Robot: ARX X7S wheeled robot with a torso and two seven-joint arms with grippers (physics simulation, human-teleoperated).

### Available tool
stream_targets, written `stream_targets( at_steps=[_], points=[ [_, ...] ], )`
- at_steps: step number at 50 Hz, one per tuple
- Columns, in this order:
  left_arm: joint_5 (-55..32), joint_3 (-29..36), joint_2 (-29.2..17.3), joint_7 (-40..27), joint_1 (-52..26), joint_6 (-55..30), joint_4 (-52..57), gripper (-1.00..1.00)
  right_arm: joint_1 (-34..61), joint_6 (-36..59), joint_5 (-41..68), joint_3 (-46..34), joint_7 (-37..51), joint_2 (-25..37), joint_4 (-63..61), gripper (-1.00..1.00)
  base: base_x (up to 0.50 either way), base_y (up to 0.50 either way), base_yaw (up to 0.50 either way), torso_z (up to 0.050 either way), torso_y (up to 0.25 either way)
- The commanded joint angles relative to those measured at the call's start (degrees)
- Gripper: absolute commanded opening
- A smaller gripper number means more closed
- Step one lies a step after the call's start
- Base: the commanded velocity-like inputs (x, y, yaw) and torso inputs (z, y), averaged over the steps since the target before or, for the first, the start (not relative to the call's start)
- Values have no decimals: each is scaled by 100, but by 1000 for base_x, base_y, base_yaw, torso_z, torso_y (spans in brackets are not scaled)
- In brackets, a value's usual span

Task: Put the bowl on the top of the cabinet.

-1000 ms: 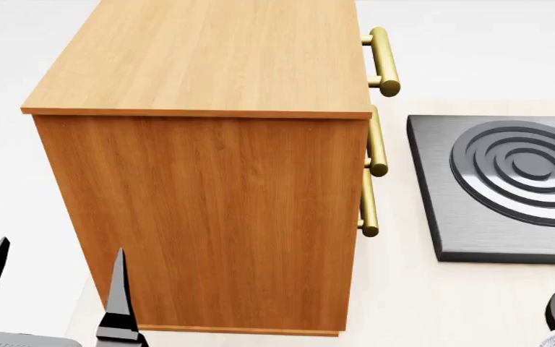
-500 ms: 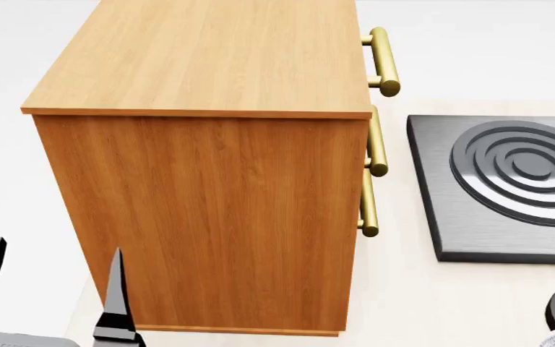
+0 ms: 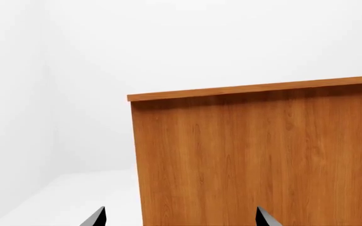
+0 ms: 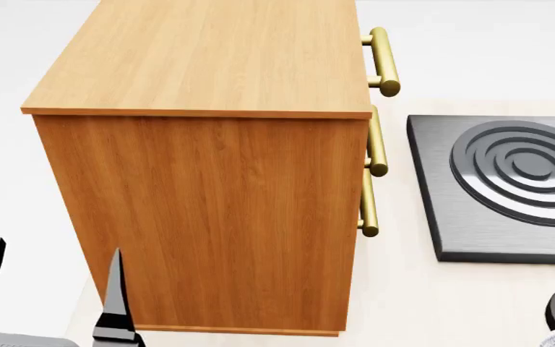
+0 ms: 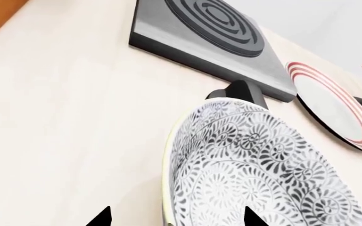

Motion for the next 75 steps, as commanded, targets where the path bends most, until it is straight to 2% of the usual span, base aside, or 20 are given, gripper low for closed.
stream_targets(
  at_steps=[1, 33, 34, 47, 52, 63, 68, 75],
  points=[
    [-16, 10, -14, -19, -4, -14, 17, 100, 6, 18, -10, -3, -14, -23, 47, 100, 0, 0, 0, 0, 0],
    [-36, 46, -45, -55, -9, 47, -31, 100, 9, 29, -39, 4, -23, -73, 105, 100, 0, 0, 0, 0, 0],
    [-37, 46, -48, -59, -9, 41, -23, 100, -11, 21, -107, 13, 99, -59, 70, -100, 0, 0, 0, 0, 0],
    [-35, 63, -57, -73, 3, 101, -62, 100, 50, 74, 56, 147, 254, 257, -479, -100, 0, 0, 0, 0, 0],
    [-37, 80, -59, -85, 4, 89, -35, 100, 422, 507, 264, 291, 470, 472, -1060, -100, 0, 0, 0, 0, 0],
    [-61, 65, -98, -120, 44, 78, 66, 100, 2325, 2318, 1627, 746, 735, 356, -2004, -100, 0, 0, 0, 0, 0],
    [-65, 70, -115, -127, 45, 65, 85, 100, 3671, 3230, 2814, 903, 973, -20, -2070, -100, 0, 0, 0, 0, 0],
    [-81, 71, -127, -142, 33, 28, 119, 100, 5083, 4091, 3892, 826, 1341, -515, -1788, -100, 0, 0, 0, 0, 1]
  ],
)
